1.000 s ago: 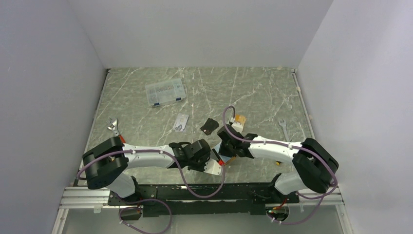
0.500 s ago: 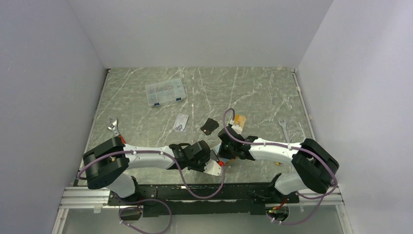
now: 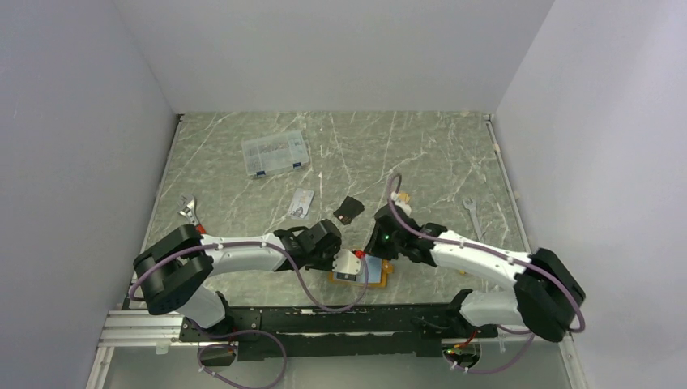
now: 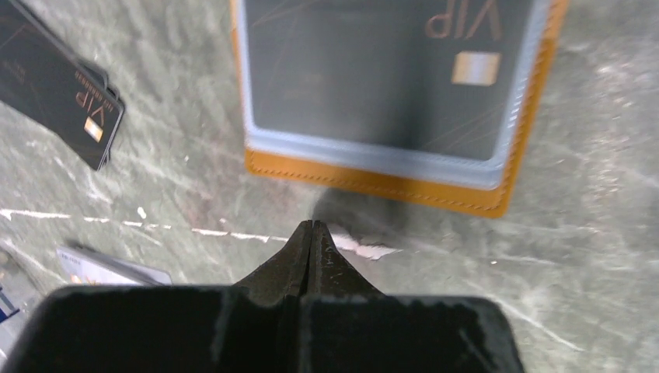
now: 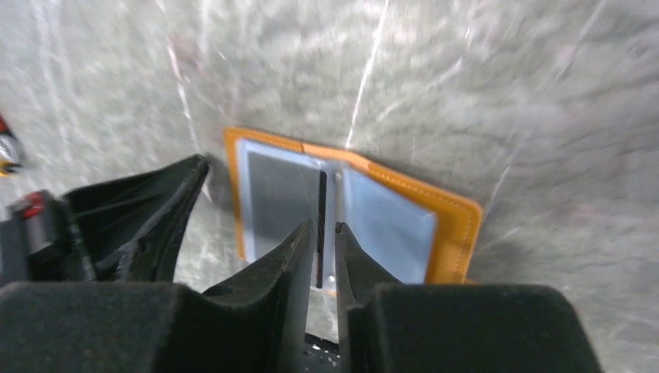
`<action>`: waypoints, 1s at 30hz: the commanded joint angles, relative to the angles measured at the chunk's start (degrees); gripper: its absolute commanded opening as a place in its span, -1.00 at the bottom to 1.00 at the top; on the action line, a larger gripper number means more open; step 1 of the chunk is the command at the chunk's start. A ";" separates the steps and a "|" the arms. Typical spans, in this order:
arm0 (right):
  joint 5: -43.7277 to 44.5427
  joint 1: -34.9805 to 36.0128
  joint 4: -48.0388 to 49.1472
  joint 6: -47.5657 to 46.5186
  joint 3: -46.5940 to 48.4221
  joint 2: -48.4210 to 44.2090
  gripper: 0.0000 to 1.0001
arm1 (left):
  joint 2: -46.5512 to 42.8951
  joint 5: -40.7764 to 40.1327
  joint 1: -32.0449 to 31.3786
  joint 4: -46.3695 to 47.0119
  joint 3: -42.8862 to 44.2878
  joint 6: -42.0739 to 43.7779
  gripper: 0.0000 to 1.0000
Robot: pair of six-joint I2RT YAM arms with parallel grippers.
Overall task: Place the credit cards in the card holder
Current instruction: Insert the credit card into the card holder, then move the credit card to the center of the board.
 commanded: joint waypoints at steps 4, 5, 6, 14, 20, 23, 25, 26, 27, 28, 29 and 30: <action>3.88 -5.26 -7.71 -7.24 6.63 -3.16 -0.24 | -3.35 0.36 3.37 -2.44 1.33 1.15 -1.00; 4.50 -5.44 -7.83 -8.12 6.95 -2.55 -0.18 | -3.60 1.30 4.05 -3.13 2.20 0.79 -1.00; 4.77 -5.81 -7.73 -8.83 7.05 -2.09 -0.13 | -3.86 2.15 4.90 -3.98 3.10 0.23 -1.00; 5.26 -6.23 -4.82 -9.94 3.16 1.10 -0.33 | -5.00 9.11 13.79 -13.69 14.19 -8.17 -0.85; 2.99 -3.87 -3.98 -5.83 0.01 -2.16 -0.31 | -6.61 11.60 16.53 -19.21 19.18 -9.99 -0.78; 4.84 -4.32 -7.27 -5.86 1.95 -3.75 -0.17 | -5.36 12.29 17.52 -20.84 21.78 -10.92 -0.76; 6.39 -7.60 -9.70 -8.24 4.64 -4.89 0.07 | -3.78 13.15 18.25 -20.78 23.69 -12.30 -0.71; 6.20 -10.71 -9.87 -9.61 5.45 -5.52 0.16 | -2.61 13.75 18.45 -20.90 25.08 -13.38 -0.69; 5.31 -14.22 -9.48 -11.07 5.85 -6.09 0.24 | -0.92 14.56 18.50 -21.40 26.98 -14.34 -0.67; 3.35 -19.49 -8.17 -12.42 5.86 -6.40 0.29 | 1.07 15.60 18.49 -21.99 29.70 -15.70 -0.67; 1.53 -23.05 -6.47 -13.70 5.71 -6.54 0.33 | 3.29 16.27 18.55 -22.50 32.23 -16.99 -0.66; -0.80 -26.52 -4.58 -14.66 5.68 -6.07 0.36 | 5.65 17.09 18.56 -22.69 34.69 -18.18 -0.66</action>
